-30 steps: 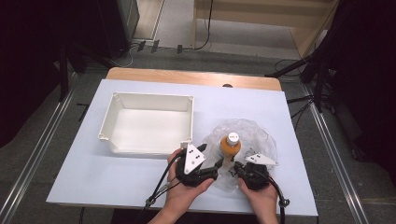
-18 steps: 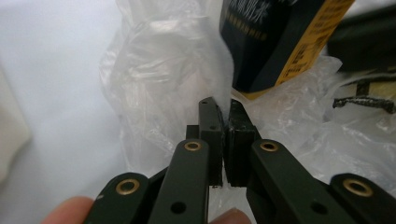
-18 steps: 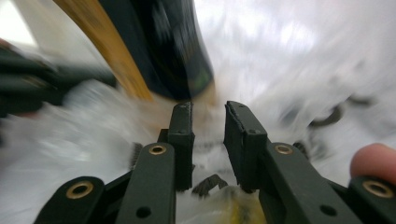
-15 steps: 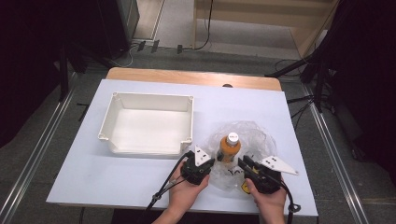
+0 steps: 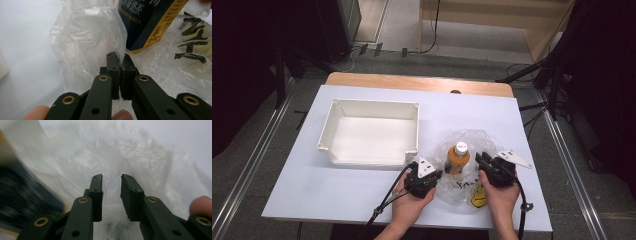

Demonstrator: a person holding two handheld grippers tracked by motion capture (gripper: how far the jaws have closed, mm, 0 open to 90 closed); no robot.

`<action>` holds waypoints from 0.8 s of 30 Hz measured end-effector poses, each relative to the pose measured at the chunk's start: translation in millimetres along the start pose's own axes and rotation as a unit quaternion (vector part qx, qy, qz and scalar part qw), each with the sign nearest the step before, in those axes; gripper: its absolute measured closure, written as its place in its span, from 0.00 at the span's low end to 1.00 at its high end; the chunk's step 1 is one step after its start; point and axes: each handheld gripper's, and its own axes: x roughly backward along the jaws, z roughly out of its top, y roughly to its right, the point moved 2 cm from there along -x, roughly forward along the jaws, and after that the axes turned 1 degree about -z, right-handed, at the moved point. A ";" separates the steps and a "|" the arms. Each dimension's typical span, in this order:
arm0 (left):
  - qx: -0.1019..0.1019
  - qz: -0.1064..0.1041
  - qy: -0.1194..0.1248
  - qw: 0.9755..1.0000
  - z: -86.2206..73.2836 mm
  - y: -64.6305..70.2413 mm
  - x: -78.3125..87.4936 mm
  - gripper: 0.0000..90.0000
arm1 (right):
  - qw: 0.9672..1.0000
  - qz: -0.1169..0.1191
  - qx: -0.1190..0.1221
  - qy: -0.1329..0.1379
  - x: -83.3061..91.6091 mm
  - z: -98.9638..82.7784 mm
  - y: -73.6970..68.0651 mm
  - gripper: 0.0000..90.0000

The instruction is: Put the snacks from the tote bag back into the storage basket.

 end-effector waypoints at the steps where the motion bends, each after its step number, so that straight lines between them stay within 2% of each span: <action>1: -0.002 0.001 0.001 1.000 -0.1 0.5 0.3 0.99 | 1.000 -0.004 0.006 -0.016 -4.7 -4.2 0.2 0.82; 2: -0.006 0.002 0.001 1.000 -0.2 1.1 0.2 0.99 | 0.998 -0.009 0.010 -0.068 -16.2 -14.9 2.9 0.84; 7: -0.006 0.001 0.003 1.000 -0.2 0.9 0.8 0.99 | 0.997 -0.008 0.010 -0.076 -16.6 -13.7 4.7 0.85; 10: -0.002 0.000 0.003 1.000 -0.4 0.4 0.9 0.99 | 0.997 -0.005 0.012 -0.070 -14.9 -14.7 3.3 0.75; 12: -0.001 -0.001 0.003 1.000 -0.4 0.3 0.9 0.99 | 0.999 -0.003 0.015 -0.046 -8.4 -16.0 1.0 0.69; 13: -0.001 -0.001 0.002 1.000 -0.4 0.3 0.9 0.99 | 1.000 0.013 0.022 -0.011 0.5 -14.1 -1.2 0.62; 16: 0.002 -0.002 0.001 1.000 -0.2 0.0 0.6 0.99 | 0.998 0.027 0.034 0.038 17.2 -6.4 -4.4 0.56; 17: 0.002 -0.002 0.001 1.000 -0.2 0.0 0.6 0.99 | 0.998 0.027 0.034 0.038 17.2 -6.4 -4.4 0.56; 19: 0.002 -0.003 0.001 1.000 -0.1 -0.5 0.5 0.99 | 0.996 0.041 0.031 0.069 31.1 1.2 -6.7 0.51; 20: 0.003 -0.003 0.002 1.000 -0.1 -0.6 0.6 0.99 | 0.994 0.060 0.031 0.087 40.7 6.0 -8.9 0.49; 22: 0.002 -0.002 0.002 1.000 -0.1 -0.4 0.7 0.99 | 0.992 0.076 0.032 0.098 47.4 8.2 -11.6 0.46; 23: 0.002 -0.002 0.002 1.000 -0.1 -0.4 0.7 0.99 | 0.992 0.076 0.032 0.098 47.4 8.2 -11.6 0.46; 24: 0.002 -0.002 0.002 1.000 -0.2 -0.3 0.8 0.99 | 0.990 0.085 0.039 0.108 54.0 9.2 -15.4 0.38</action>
